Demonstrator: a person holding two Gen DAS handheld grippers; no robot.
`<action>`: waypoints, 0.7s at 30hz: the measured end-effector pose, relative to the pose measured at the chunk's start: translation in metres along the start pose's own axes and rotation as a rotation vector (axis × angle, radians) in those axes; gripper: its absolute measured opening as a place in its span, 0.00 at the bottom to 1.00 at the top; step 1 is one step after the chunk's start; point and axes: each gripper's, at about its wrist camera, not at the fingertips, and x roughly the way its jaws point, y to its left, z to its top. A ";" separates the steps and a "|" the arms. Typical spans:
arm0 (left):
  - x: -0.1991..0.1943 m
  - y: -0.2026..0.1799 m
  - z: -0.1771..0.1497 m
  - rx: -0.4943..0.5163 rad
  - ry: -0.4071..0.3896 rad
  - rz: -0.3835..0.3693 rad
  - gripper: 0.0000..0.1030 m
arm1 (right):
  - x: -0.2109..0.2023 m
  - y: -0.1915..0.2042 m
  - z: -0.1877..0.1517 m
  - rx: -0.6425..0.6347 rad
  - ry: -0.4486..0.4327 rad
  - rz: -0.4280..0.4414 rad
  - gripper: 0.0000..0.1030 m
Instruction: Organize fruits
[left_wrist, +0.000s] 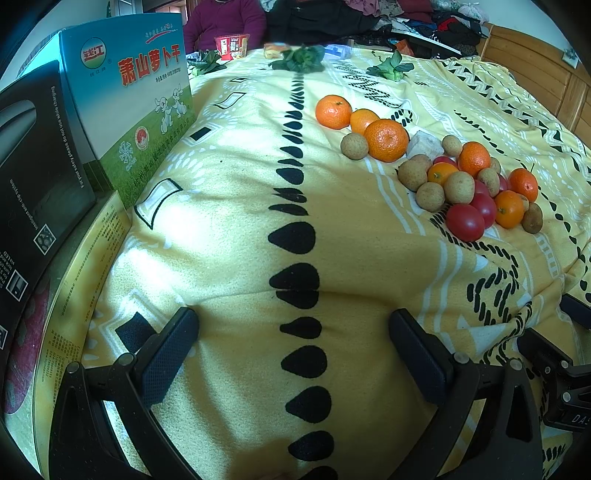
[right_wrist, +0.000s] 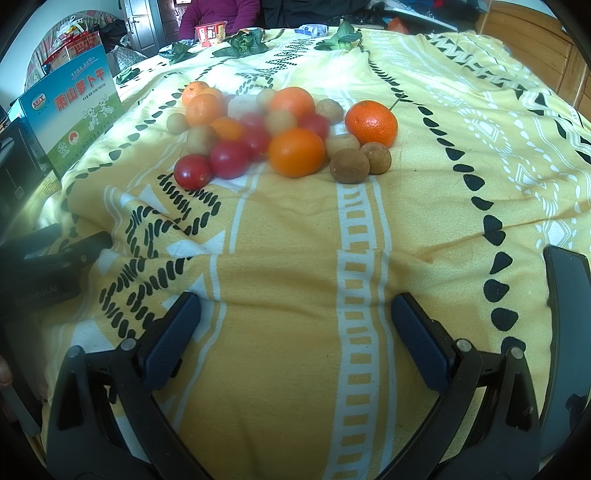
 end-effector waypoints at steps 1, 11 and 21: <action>0.000 0.000 0.000 0.000 0.000 0.000 1.00 | 0.000 0.000 0.000 0.000 0.000 0.000 1.00; 0.000 0.000 0.000 -0.001 0.000 0.000 1.00 | 0.000 0.000 0.000 0.000 0.000 0.000 1.00; 0.000 -0.001 -0.001 -0.005 0.001 -0.005 1.00 | 0.000 0.000 0.000 0.000 0.000 0.000 1.00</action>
